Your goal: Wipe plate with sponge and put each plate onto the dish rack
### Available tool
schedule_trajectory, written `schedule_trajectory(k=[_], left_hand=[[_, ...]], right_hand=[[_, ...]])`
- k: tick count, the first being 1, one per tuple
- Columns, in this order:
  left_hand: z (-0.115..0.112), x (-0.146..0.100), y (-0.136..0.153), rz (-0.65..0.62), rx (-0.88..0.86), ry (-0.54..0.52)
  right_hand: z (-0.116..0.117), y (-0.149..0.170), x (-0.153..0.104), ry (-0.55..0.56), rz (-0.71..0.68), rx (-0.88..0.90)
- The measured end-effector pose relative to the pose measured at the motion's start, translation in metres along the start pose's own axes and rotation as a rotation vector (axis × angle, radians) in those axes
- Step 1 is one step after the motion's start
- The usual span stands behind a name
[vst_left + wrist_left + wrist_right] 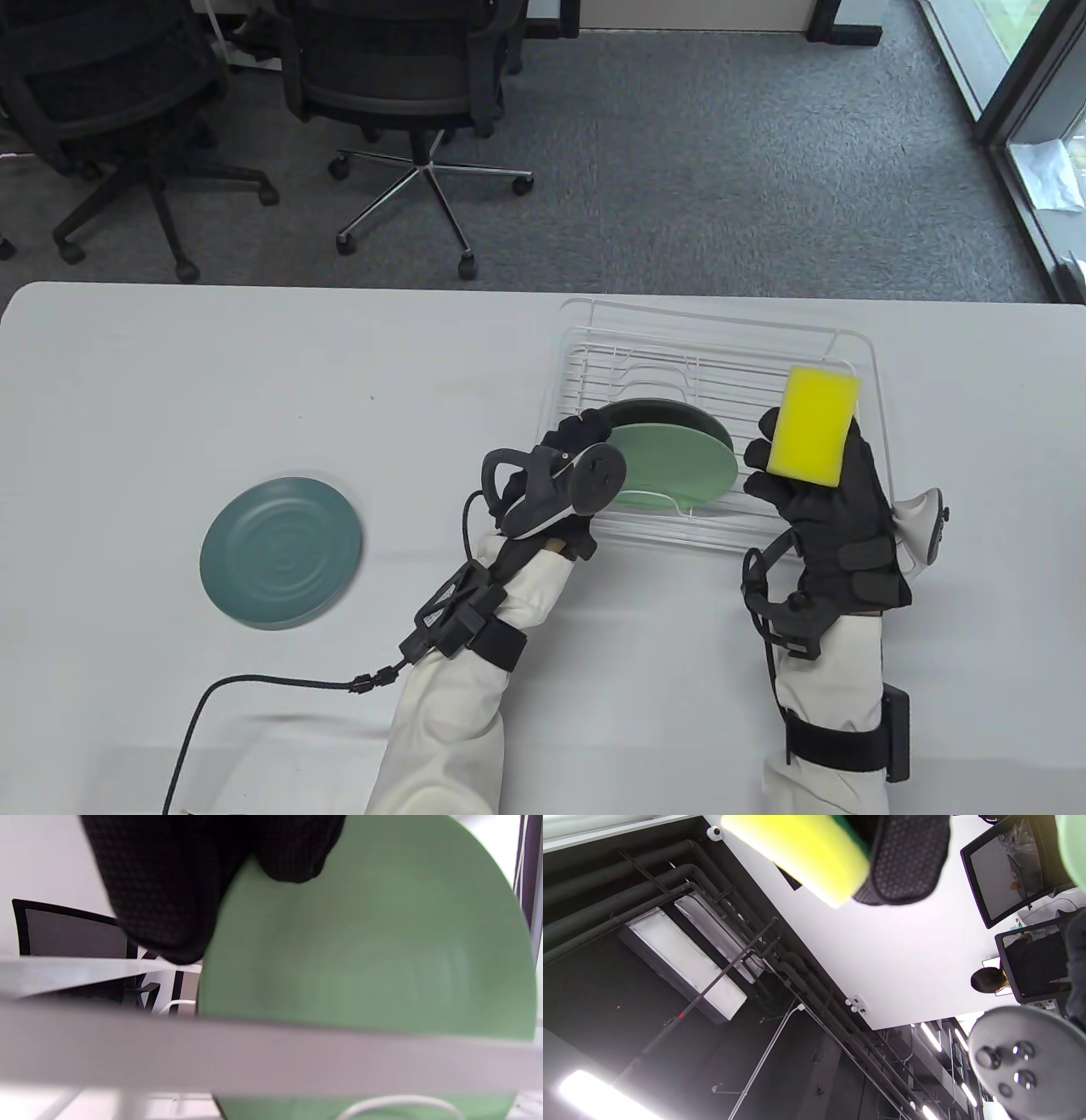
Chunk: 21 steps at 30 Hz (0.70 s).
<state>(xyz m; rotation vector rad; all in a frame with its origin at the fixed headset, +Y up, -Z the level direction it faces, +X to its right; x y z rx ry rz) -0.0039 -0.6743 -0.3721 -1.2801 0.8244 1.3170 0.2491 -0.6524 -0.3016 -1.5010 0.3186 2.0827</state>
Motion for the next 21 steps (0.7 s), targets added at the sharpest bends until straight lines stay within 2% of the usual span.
schedule_trajectory(k=[3, 7, 12, 15, 21], left_hand=[[-0.005, 0.001, 0.005, 0.024, -0.002, 0.008], [-0.003, -0.001, 0.023, 0.091, -0.144, 0.026], [0.008, -0.025, 0.053, 0.082, -0.240, -0.003], [0.016, -0.042, 0.087, 0.122, -0.230, -0.034], [0.031, -0.061, 0.161, 0.295, -0.303, -0.075]], right_hand=[[0.001, 0.002, 0.001, -0.005, 0.009, 0.001], [0.000, 0.003, 0.001, 0.000, 0.014, -0.009], [0.000, 0.004, 0.001, 0.002, 0.021, -0.016], [0.001, 0.007, 0.002, 0.004, 0.035, -0.027], [0.008, 0.017, 0.006, -0.004, 0.078, -0.080]])
Point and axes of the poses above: the tracker on the back of each hand, its own y axis roughly to the little-finger side, its own x axis roughly from the wrist to the fingertips, z = x × y, the point moved 2 cm from there along x, roughly from the wrist to the fingertips, and after that the axes turned 11 degrees about z, right-handed, at the moved point
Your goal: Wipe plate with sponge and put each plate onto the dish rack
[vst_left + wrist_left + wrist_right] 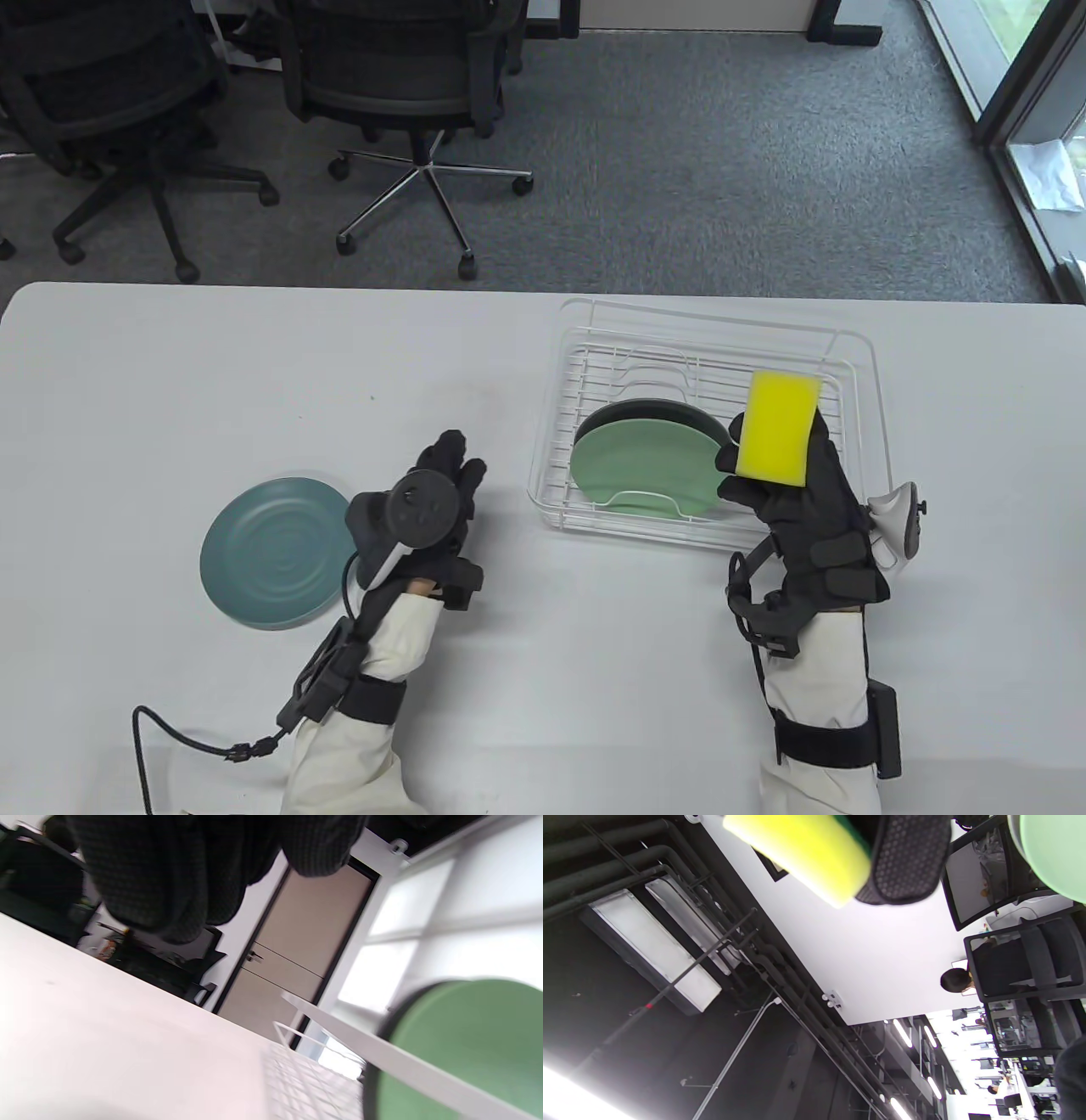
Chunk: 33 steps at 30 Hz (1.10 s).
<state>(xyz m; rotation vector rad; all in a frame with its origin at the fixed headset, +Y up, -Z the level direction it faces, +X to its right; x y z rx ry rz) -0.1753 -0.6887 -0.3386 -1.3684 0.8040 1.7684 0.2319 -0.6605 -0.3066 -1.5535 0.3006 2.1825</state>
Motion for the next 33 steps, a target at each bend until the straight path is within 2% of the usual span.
schedule_trajectory(k=[5, 8, 13, 18, 25, 28, 30, 33], left_hand=[[0.020, 0.004, 0.048, 0.139, 0.008, -0.049], [0.025, 0.006, 0.072, 0.224, 0.036, -0.066], [0.028, 0.007, 0.108, 0.359, 0.046, -0.026], [0.025, 0.005, 0.139, 0.460, 0.198, 0.002], [0.013, 0.002, 0.167, 0.583, 0.418, 0.120], [0.007, 0.001, 0.175, 0.645, 0.435, 0.198], [0.001, 0.000, 0.180, 0.711, 0.407, 0.312], [-0.002, 0.001, 0.180, 0.734, 0.495, 0.334]], right_hand=[[0.003, 0.005, 0.002, -0.007, 0.019, -0.006], [0.004, 0.006, 0.002, -0.010, 0.023, -0.009], [0.006, 0.006, 0.002, -0.008, 0.029, -0.005], [0.008, 0.007, 0.003, -0.006, 0.039, -0.013], [0.007, 0.011, 0.004, -0.009, 0.051, -0.020], [0.008, 0.011, 0.004, -0.005, 0.057, -0.021], [0.007, 0.013, 0.005, -0.002, 0.061, -0.023], [0.007, 0.014, 0.005, 0.001, 0.065, -0.027]])
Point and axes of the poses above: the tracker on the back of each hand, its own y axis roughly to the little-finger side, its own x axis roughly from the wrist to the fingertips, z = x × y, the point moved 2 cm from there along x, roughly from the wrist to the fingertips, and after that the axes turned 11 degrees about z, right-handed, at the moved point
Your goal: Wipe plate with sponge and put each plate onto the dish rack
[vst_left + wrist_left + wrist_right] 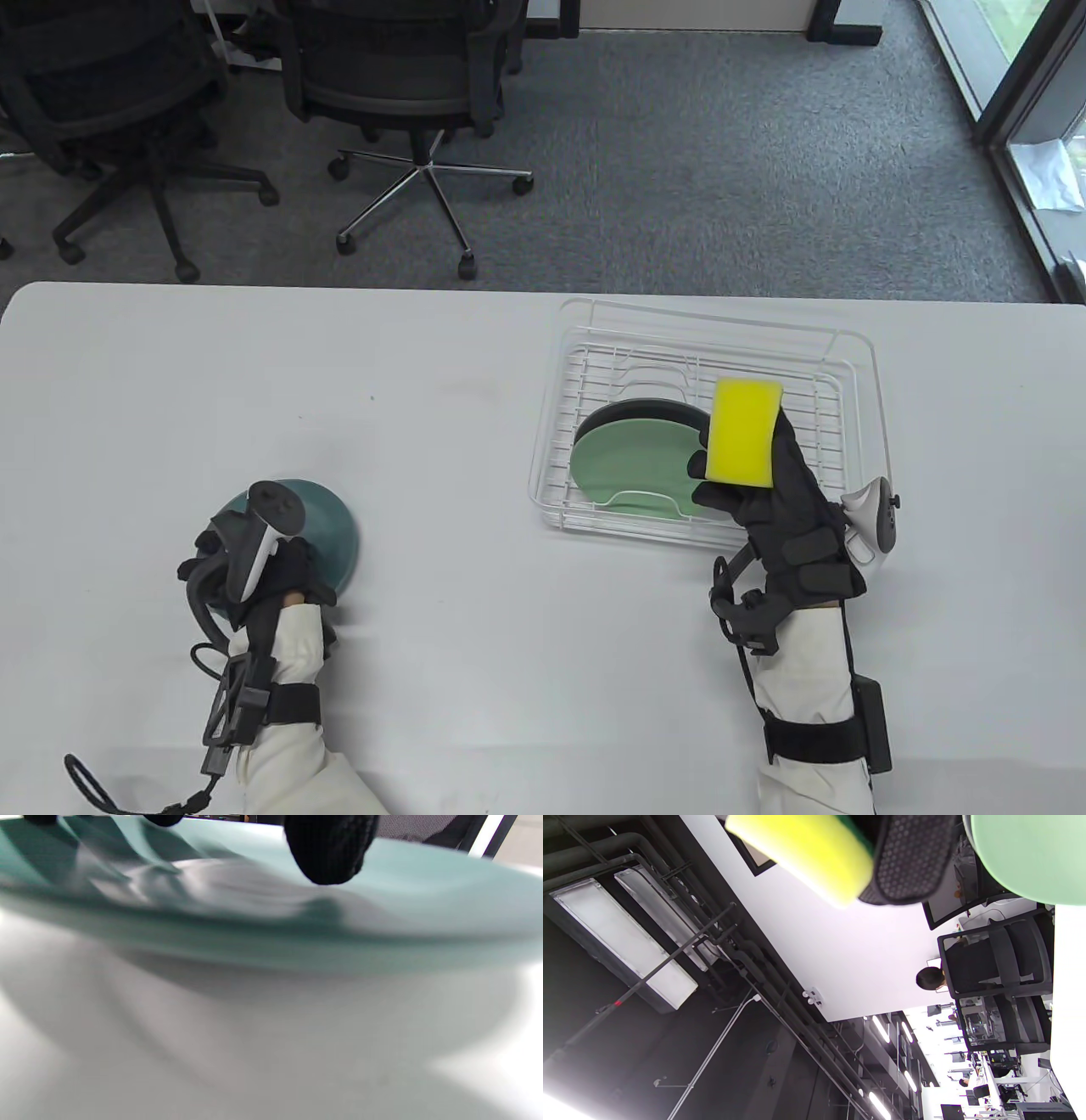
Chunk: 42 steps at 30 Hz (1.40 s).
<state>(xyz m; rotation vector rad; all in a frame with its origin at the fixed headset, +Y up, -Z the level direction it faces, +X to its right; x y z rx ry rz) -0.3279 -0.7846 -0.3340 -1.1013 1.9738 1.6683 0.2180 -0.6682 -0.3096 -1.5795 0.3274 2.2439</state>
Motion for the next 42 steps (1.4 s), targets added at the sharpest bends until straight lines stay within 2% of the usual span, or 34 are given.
schedule_trajectory(k=[2, 7, 17, 22, 27, 35, 39, 42], left_hand=[[-0.001, 0.001, 0.000, 0.027, 0.036, 0.034], [-0.004, 0.004, 0.006, 0.057, 0.002, 0.075], [-0.001, 0.007, 0.016, 0.089, 0.030, 0.040], [-0.003, 0.008, 0.014, 0.062, -0.005, 0.021], [0.000, 0.008, 0.015, 0.044, -0.097, 0.015], [0.034, -0.011, 0.012, -0.078, -0.288, -0.178], [0.046, -0.016, 0.011, -0.131, -0.423, -0.133], [0.054, -0.020, 0.011, -0.227, -0.572, -0.059]], right_hand=[[0.000, 0.000, 0.000, 0.002, 0.002, -0.004], [0.000, 0.003, 0.002, 0.006, 0.014, -0.012], [0.002, 0.005, 0.003, 0.006, 0.031, -0.024], [0.002, 0.009, 0.005, 0.009, 0.043, -0.032], [0.003, 0.012, 0.007, 0.008, 0.053, -0.043], [0.005, 0.017, 0.008, -0.001, 0.068, -0.055], [0.005, 0.018, 0.009, -0.009, 0.071, -0.061], [0.005, 0.018, 0.009, -0.009, 0.074, -0.063]])
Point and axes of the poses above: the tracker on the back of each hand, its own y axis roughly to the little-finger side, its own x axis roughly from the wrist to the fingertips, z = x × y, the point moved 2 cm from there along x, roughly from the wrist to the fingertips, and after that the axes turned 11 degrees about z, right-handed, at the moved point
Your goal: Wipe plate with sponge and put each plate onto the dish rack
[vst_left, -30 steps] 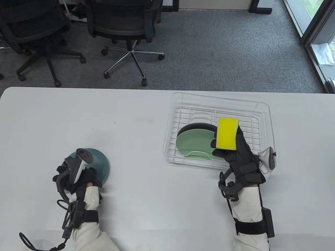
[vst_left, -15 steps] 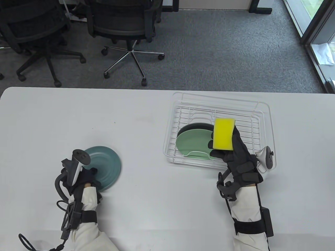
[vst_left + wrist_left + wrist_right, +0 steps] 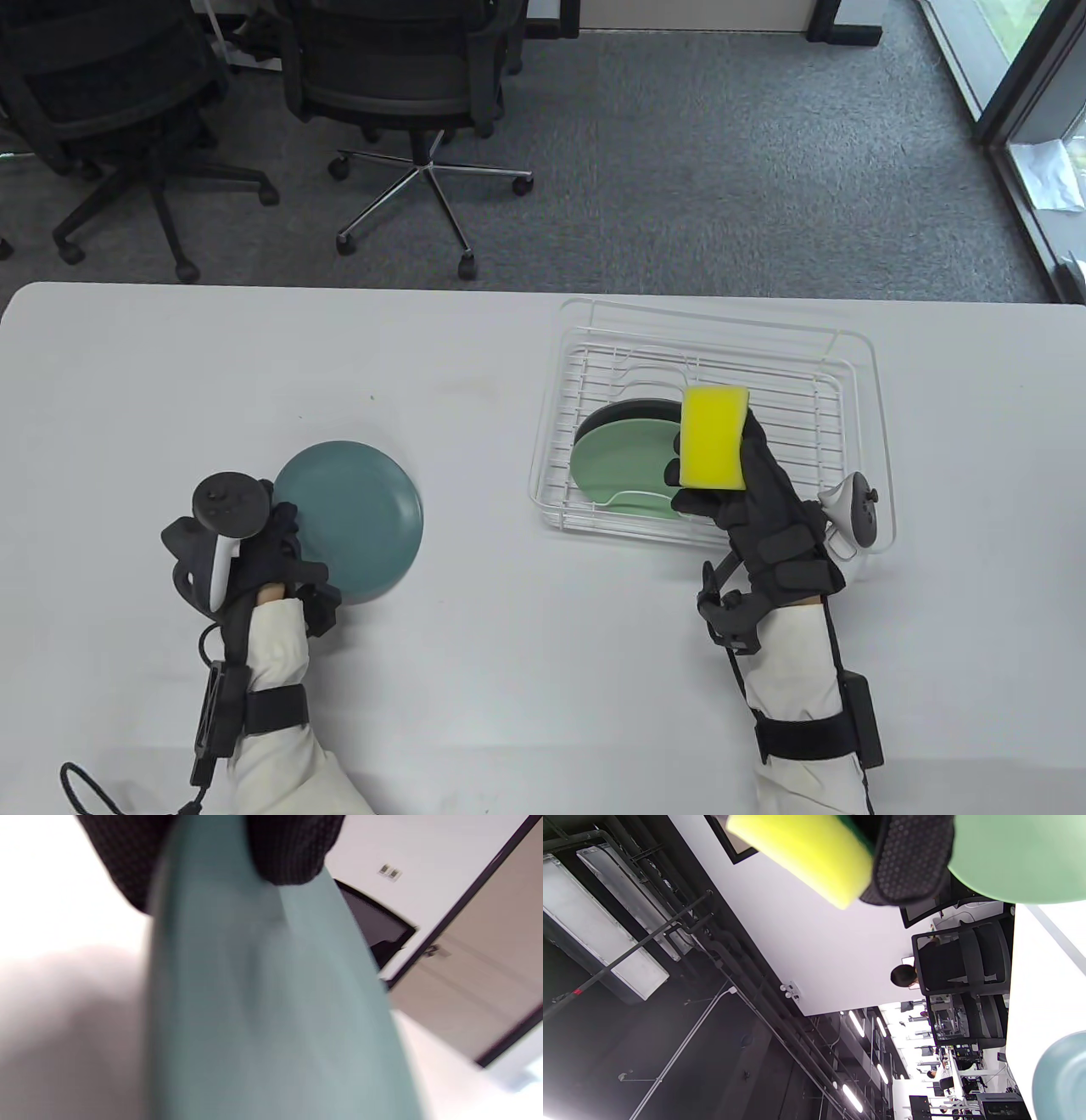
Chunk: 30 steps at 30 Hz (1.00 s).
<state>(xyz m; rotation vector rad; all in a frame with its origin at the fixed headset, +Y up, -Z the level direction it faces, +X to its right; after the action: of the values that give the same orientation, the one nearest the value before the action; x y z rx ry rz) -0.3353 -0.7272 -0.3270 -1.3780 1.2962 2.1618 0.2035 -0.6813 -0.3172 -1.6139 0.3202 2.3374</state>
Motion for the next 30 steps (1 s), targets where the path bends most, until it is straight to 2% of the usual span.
schedule_trajectory(k=[7, 12, 20, 23, 27, 30], left_hand=[[0.007, -0.005, -0.007, -0.079, -0.333, 0.150], [0.016, -0.016, -0.020, -0.135, -0.556, 0.218], [0.035, -0.046, -0.050, -0.290, -0.635, 0.213], [0.035, -0.057, -0.064, -0.356, -0.656, 0.269], [0.031, -0.072, -0.080, -0.429, -0.664, 0.335], [0.027, -0.084, -0.092, -0.474, -0.676, 0.376]], right_hand=[[0.001, -0.001, 0.000, 0.004, -0.010, -0.032], [0.009, -0.005, 0.000, 0.000, -0.020, -0.096], [0.033, -0.014, 0.000, -0.015, -0.040, -0.247], [0.046, -0.019, 0.000, -0.011, -0.063, -0.343], [0.068, -0.022, -0.001, -0.069, -0.080, -0.376], [0.083, -0.023, -0.002, -0.062, -0.097, -0.497]])
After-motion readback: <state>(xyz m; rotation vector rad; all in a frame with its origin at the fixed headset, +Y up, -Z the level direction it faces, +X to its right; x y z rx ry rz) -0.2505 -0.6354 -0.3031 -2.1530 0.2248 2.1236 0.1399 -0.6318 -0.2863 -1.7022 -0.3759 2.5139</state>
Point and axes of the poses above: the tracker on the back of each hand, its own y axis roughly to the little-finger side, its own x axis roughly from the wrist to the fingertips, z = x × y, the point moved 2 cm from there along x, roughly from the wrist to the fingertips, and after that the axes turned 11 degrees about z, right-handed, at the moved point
